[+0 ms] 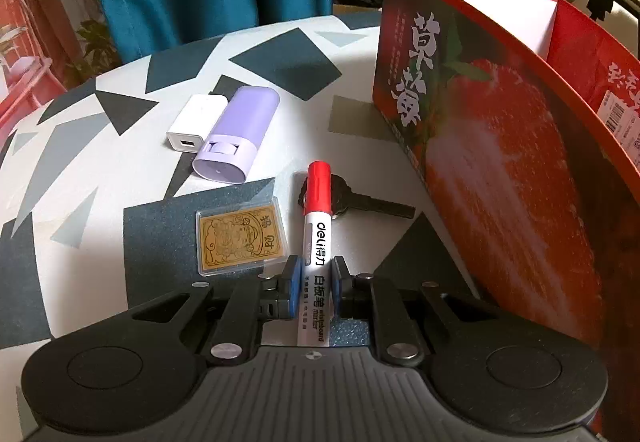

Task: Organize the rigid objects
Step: 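Return the left tool and grasp the red-capped white marker, then carry the marker into the red box and open the left gripper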

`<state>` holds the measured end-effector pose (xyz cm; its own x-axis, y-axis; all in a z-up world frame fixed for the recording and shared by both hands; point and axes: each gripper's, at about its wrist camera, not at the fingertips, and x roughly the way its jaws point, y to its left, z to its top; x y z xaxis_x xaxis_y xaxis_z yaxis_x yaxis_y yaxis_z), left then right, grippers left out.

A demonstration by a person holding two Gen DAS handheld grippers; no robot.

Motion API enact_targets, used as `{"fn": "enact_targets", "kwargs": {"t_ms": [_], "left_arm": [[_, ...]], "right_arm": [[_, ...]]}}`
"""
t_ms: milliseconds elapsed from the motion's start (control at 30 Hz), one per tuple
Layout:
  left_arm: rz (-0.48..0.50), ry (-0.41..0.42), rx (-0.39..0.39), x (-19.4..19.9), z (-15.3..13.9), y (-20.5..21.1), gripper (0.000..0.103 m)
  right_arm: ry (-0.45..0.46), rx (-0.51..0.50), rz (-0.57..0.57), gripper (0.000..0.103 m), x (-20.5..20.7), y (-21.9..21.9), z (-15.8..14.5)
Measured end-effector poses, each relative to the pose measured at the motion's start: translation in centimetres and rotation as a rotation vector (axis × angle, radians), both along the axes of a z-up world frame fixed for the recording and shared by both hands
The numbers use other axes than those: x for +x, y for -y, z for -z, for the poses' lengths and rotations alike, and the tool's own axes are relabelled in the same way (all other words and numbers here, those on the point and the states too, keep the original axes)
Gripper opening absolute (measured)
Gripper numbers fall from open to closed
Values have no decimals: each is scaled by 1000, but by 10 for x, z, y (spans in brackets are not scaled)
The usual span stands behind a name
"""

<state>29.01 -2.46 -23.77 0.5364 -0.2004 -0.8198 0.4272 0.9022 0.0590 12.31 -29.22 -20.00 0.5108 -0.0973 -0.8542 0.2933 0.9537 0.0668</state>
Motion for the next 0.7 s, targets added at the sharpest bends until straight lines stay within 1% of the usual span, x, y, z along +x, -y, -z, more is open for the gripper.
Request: {"fn": "enact_targets", "kwargs": {"t_ms": [133, 233, 400, 533, 633, 700], "left_arm": [[-5, 41, 5, -8, 2, 0, 17], [-22, 48, 5, -10, 2, 2, 17], [-14, 70, 13, -14, 3, 2, 17], [-4, 116, 50, -24, 5, 7, 17], [3, 134, 71, -29, 4, 11, 17], [18, 125, 48, -33, 4, 9, 17]], "right_arm": [[6, 11, 17, 16, -1, 2, 0], [0, 6, 18, 16, 0, 1, 0], [8, 9, 24, 16, -2, 2, 0], [11, 11, 27, 16, -3, 2, 0], [8, 10, 26, 16, -2, 2, 0], [8, 10, 26, 16, -2, 2, 0]]}}
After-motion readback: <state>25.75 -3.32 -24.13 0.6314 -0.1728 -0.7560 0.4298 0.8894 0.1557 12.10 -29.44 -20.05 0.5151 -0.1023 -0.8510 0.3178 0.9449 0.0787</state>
